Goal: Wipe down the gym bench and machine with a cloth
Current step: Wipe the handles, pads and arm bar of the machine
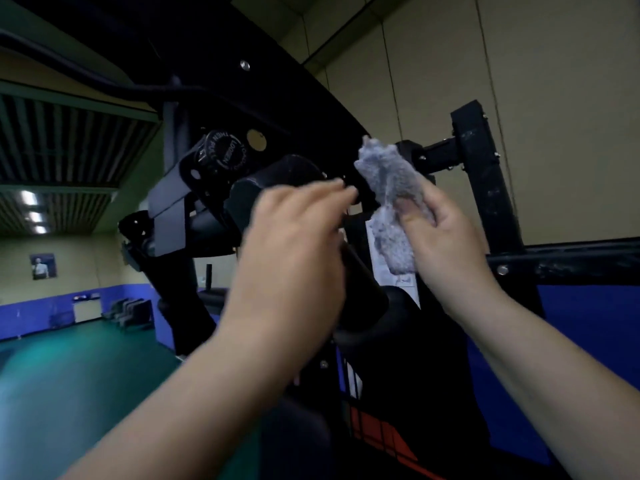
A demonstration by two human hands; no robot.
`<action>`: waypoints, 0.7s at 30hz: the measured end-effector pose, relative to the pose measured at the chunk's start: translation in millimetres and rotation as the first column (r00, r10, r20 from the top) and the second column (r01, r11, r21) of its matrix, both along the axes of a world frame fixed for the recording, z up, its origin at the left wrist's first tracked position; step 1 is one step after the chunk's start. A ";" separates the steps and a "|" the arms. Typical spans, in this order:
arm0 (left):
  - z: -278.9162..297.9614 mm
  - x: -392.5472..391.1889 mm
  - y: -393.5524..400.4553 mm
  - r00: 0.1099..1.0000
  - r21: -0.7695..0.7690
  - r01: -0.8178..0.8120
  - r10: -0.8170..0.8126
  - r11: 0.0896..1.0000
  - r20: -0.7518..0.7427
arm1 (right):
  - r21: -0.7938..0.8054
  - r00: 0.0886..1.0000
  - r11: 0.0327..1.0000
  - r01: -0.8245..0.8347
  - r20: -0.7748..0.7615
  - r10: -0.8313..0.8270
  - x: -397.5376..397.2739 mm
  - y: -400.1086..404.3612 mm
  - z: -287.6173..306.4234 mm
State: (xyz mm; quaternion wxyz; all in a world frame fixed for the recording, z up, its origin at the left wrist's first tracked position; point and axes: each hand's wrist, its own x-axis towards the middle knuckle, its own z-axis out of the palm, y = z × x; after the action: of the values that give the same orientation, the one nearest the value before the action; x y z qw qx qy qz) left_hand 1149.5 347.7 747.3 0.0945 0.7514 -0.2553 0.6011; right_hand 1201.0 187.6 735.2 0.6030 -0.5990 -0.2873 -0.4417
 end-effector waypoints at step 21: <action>57.9 -3.2 -17.6 0.870 -0.255 -0.491 0.482 0.833 -0.102 | -0.400 0.994 0.913 -0.082 0.040 0.106 113.8 6.7 23.0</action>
State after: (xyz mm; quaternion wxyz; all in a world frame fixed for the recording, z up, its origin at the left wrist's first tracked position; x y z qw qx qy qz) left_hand 1146.3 330.1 805.2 0.0456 0.7811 0.0311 0.6219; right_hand 1314.8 194.3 758.2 0.4803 -0.6808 -0.4176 -0.3626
